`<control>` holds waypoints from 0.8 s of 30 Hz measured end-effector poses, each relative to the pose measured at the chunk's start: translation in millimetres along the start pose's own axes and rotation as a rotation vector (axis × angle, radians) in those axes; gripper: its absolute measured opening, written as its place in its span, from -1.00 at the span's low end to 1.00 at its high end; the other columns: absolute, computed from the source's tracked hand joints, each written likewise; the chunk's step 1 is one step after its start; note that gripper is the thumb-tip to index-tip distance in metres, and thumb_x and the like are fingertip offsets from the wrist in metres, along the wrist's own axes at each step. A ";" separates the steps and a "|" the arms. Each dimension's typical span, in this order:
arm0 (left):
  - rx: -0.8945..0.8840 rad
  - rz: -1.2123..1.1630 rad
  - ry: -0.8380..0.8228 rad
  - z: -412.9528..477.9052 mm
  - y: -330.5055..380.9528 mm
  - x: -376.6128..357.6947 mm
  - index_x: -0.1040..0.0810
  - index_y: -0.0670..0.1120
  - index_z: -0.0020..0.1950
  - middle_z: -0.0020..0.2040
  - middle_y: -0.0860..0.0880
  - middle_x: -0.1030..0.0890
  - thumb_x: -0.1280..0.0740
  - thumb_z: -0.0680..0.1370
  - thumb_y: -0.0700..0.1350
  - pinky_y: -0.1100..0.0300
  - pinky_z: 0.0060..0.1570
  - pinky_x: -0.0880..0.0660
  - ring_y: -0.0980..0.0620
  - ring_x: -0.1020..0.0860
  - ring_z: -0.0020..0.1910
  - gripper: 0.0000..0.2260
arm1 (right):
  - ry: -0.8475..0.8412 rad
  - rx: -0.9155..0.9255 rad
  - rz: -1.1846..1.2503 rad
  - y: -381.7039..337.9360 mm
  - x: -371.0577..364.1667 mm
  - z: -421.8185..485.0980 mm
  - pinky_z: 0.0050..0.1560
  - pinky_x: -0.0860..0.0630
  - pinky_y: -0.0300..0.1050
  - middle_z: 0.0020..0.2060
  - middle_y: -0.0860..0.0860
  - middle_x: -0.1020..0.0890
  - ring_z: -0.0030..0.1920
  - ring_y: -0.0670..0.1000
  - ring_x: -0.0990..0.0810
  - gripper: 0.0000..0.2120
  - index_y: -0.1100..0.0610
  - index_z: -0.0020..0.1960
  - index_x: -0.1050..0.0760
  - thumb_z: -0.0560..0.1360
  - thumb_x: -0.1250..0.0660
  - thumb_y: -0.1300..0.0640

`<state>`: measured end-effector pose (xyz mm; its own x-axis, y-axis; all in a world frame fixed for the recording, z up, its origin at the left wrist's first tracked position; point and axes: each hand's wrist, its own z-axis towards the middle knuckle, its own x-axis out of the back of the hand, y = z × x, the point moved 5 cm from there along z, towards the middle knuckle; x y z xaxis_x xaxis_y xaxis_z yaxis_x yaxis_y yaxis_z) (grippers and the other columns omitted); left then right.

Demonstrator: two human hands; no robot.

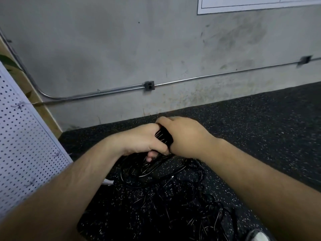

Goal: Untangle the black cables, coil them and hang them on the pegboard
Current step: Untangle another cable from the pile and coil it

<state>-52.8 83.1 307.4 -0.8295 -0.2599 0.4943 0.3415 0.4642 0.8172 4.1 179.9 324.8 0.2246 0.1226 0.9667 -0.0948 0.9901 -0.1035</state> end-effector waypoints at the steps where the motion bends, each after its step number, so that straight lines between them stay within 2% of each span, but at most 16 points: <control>1: -0.002 0.003 -0.004 -0.1 -0.5 0.7 -0.44 -0.22 -0.05 -0.53 -0.06 -0.41 -0.39 0.51 -0.39 0.15 -0.43 -0.43 0.01 -0.38 -0.54 -0.84 | -0.003 -0.030 0.099 3.4 -0.1 0.9 0.06 -0.53 -0.03 0.06 -0.02 -0.62 0.08 0.06 -0.60 -0.49 0.02 0.34 -0.43 0.42 -0.44 0.07; 4: -0.039 0.029 0.037 0.1 0.6 7.5 -0.46 -0.18 0.01 -0.43 -0.09 -0.52 -0.45 0.49 -0.35 0.11 -0.33 -0.47 -0.02 -0.47 -0.47 -0.79 | 0.034 -0.078 0.223 14.3 2.3 3.7 -0.23 -0.49 -0.08 -0.17 -0.02 -0.64 -0.16 0.06 -0.61 -0.82 0.06 0.04 -0.55 0.44 -0.39 0.15; 6: -0.067 0.099 0.108 2.1 4.0 14.8 -0.48 -0.15 0.08 -0.34 -0.04 -0.59 -0.48 0.48 -0.33 0.12 -0.29 -0.50 0.00 -0.55 -0.40 -0.73 | 0.083 -0.119 0.263 23.9 5.9 4.8 -0.30 -0.45 -0.10 -0.27 -0.02 -0.61 -0.24 0.07 -0.59 -0.97 0.06 -0.11 -0.52 0.45 -0.34 0.16; 9: -0.024 0.237 0.297 5.3 -0.3 28.6 -0.35 -0.02 0.22 -0.12 0.01 -0.67 -0.51 0.49 -0.17 0.18 -0.30 -0.52 0.08 -0.64 -0.30 -0.57 | 0.151 -0.210 0.285 40.5 14.9 1.7 -0.34 -0.48 -0.11 -0.31 -0.02 -0.61 -0.29 0.03 -0.59 -0.92 0.05 -0.17 -0.52 0.48 -0.33 0.18; 11: -0.031 0.295 0.433 4.4 -3.2 37.4 -0.26 0.08 0.21 0.06 0.02 -0.65 -0.48 0.51 -0.11 0.07 -0.23 -0.58 0.04 -0.67 -0.20 -0.55 | 0.199 -0.285 0.318 52.9 19.9 -2.0 -0.42 -0.42 -0.16 -0.34 -0.02 -0.60 -0.34 -0.02 -0.58 -0.83 0.00 -0.24 -0.48 0.50 -0.33 0.19; 13: -0.073 0.395 0.486 6.7 -2.5 37.0 -0.29 0.12 0.15 -0.01 0.05 -0.65 -0.44 0.53 -0.16 0.00 -0.21 -0.61 0.01 -0.67 -0.20 -0.62 | 0.239 -0.317 0.354 59.4 19.7 -4.0 -0.45 -0.36 -0.18 -0.38 -0.02 -0.58 -0.37 -0.01 -0.56 -0.78 0.00 -0.29 -0.47 0.50 -0.33 0.20; 16: -0.109 0.474 0.589 14.3 0.3 35.6 -0.42 0.13 0.04 -0.07 0.11 -0.60 -0.50 0.51 -0.10 0.23 -0.26 -0.46 0.12 -0.61 -0.16 -0.72 | 0.264 -0.356 0.400 62.5 15.3 -3.8 -0.41 -0.39 -0.17 -0.39 -0.02 -0.59 -0.35 0.04 -0.59 -0.81 0.02 -0.28 -0.53 0.49 -0.39 0.18; 18: -0.149 0.528 0.650 17.1 -0.4 35.6 -0.51 0.06 0.01 -0.07 0.13 -0.52 -0.51 0.51 -0.08 0.29 -0.24 -0.38 0.14 -0.55 -0.13 -0.81 | 0.234 -0.389 0.428 63.9 10.7 -2.3 -0.38 -0.44 -0.17 -0.36 -0.02 -0.63 -0.32 0.02 -0.62 -0.90 0.01 -0.20 -0.60 0.49 -0.43 0.13; 21: -0.114 0.555 0.682 16.6 -4.3 39.9 -0.56 0.06 0.02 -0.14 0.14 -0.57 -0.45 0.55 -0.09 0.22 -0.24 -0.42 0.12 -0.57 -0.17 -0.88 | 0.173 -0.382 0.345 63.6 9.6 -4.2 -0.31 -0.54 -0.13 -0.30 -0.06 -0.64 -0.28 0.02 -0.63 -0.97 -0.01 -0.10 -0.59 0.52 -0.41 0.08; 24: -0.031 0.640 0.689 10.9 -5.4 52.4 -0.47 0.11 0.01 -0.17 0.09 -0.63 -0.41 0.52 -0.11 0.10 -0.15 -0.50 0.06 -0.59 -0.20 -0.82 | 0.055 -0.320 0.062 57.8 12.0 -4.9 -0.24 -0.53 -0.07 -0.21 -0.07 -0.58 -0.22 0.05 -0.59 -0.89 -0.03 0.00 -0.40 0.58 -0.32 -0.01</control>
<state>-102.9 76.2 325.6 -0.0391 -0.4116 0.9105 0.6619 0.6719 0.3322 6.1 239.0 329.3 0.2813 0.1780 0.9430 0.1976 0.9509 -0.2384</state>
